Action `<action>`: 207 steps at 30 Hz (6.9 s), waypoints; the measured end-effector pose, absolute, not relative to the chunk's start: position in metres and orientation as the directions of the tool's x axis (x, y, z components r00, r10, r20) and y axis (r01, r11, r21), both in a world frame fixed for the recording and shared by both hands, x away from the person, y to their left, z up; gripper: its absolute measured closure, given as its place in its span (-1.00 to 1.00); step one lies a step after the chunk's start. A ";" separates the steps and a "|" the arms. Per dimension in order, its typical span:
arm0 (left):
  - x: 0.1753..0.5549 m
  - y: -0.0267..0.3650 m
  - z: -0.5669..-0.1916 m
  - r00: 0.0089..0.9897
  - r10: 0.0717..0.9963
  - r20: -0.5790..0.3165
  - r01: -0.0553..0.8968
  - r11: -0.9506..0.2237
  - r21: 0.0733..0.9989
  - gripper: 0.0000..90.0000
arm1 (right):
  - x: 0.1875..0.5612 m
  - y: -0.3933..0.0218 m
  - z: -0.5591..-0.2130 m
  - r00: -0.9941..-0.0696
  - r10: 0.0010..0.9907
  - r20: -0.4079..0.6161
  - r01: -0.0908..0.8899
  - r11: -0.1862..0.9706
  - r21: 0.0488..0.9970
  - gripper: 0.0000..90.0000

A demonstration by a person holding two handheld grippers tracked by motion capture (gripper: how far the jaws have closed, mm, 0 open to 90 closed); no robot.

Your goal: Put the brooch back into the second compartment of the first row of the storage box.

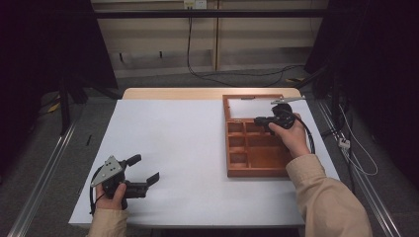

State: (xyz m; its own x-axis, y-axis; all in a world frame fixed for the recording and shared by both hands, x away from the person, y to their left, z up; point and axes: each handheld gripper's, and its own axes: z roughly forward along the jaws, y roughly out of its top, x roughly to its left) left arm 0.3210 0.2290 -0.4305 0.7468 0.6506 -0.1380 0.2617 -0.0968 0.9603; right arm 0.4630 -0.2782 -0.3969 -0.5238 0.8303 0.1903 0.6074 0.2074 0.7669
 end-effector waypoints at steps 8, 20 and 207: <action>0.321 0.229 -0.431 0.747 0.651 -0.138 0.262 -0.097 0.960 -0.93 | 0.465 -0.279 -0.401 -0.514 0.836 0.190 0.617 0.206 0.760 0.81; 0.321 0.229 -0.431 0.746 0.652 -0.139 0.263 -0.096 0.960 -0.93 | 0.467 -0.278 -0.405 -0.511 0.841 0.180 0.624 0.218 0.750 0.81; 0.321 0.224 -0.432 0.752 0.647 -0.128 0.270 -0.124 0.955 -0.93 | 0.295 -0.269 -0.416 -0.764 0.623 0.166 0.453 0.335 0.826 -0.69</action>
